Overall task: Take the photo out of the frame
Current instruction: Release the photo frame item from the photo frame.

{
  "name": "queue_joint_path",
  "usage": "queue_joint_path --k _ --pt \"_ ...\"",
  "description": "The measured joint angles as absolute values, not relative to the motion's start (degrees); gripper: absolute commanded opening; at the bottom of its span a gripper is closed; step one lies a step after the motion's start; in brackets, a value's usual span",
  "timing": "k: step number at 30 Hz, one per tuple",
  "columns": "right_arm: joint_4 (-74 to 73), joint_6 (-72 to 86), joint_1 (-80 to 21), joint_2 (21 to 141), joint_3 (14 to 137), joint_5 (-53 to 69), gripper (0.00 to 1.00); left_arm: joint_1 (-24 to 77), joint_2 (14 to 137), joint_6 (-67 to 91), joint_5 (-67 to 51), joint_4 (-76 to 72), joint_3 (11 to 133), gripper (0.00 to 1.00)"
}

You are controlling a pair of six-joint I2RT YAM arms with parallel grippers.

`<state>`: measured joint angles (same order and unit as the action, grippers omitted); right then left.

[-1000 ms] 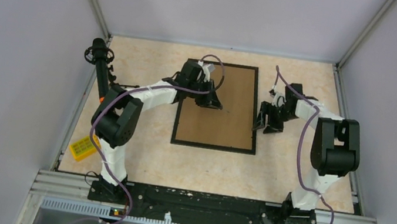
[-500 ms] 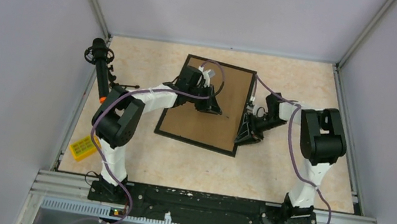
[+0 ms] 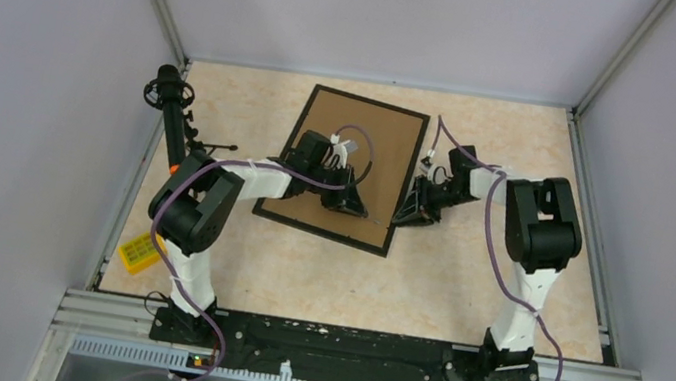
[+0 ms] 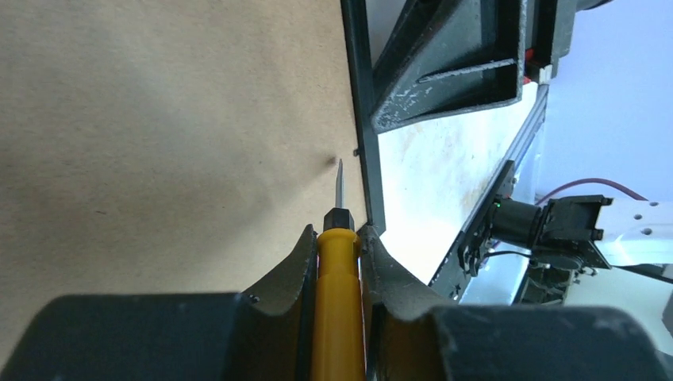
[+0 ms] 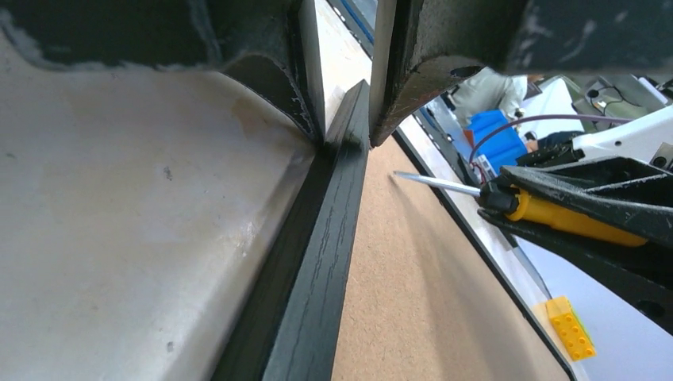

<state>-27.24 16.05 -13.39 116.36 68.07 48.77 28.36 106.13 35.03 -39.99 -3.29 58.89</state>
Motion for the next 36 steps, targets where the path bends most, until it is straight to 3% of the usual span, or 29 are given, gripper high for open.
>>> queue_joint_path --k 36 --pt "-25.0 16.3 -14.2 116.3 67.9 46.9 0.11 26.5 112.0 42.4 -48.2 -10.3 58.2 0.0"
